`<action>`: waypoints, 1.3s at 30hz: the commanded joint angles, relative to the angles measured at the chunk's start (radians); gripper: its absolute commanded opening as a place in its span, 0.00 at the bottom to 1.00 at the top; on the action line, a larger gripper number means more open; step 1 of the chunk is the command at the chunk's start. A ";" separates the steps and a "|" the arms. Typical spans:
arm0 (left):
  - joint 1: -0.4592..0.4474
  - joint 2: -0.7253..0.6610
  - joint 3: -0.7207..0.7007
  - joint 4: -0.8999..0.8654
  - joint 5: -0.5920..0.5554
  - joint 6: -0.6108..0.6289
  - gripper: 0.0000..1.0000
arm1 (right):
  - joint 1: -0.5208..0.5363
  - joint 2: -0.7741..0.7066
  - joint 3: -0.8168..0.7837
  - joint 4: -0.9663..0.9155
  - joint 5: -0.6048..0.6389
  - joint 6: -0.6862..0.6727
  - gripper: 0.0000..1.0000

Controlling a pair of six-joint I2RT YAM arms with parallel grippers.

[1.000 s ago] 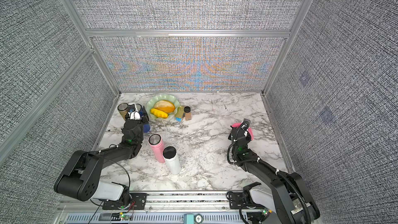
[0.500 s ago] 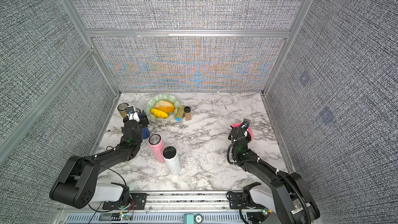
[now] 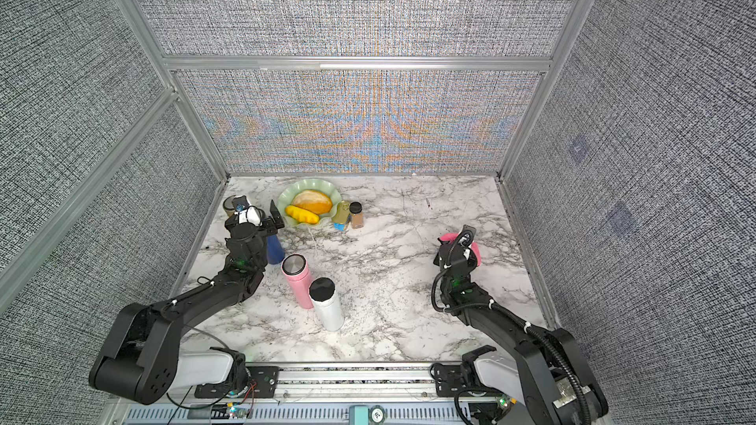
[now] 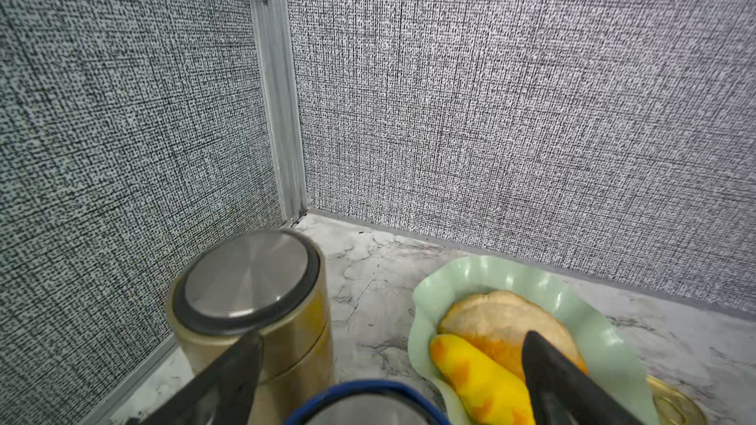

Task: Wipe the surface of the thermos
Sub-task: Place the thermos at the center of the board, then pick up the thermos from the center of the board.

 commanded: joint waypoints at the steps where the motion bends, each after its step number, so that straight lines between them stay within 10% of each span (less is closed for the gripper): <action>1: 0.003 -0.070 0.059 -0.146 -0.053 -0.051 0.99 | 0.002 -0.002 0.000 0.013 0.010 0.010 0.00; 8: 0.002 -0.195 0.326 -0.666 0.016 -0.261 0.99 | 0.001 -0.001 0.000 0.012 0.008 0.010 0.00; 12: 0.004 -0.348 0.248 -0.582 0.221 -0.292 0.99 | 0.002 -0.001 0.002 0.009 0.006 0.010 0.00; 15: 0.005 -0.482 0.048 -0.418 0.168 -0.309 0.99 | 0.002 -0.006 -0.001 0.009 0.007 0.010 0.00; 19: 0.003 -0.493 0.119 -0.587 0.504 -0.159 0.99 | 0.002 0.001 0.002 0.009 0.002 0.008 0.00; 24: -0.078 -0.515 0.182 -0.732 0.617 -0.159 0.99 | 0.001 0.024 0.030 -0.023 0.005 0.008 0.00; 39: -0.624 -0.640 0.113 -0.761 0.296 -0.248 0.91 | 0.002 0.077 0.067 -0.036 0.029 0.017 0.00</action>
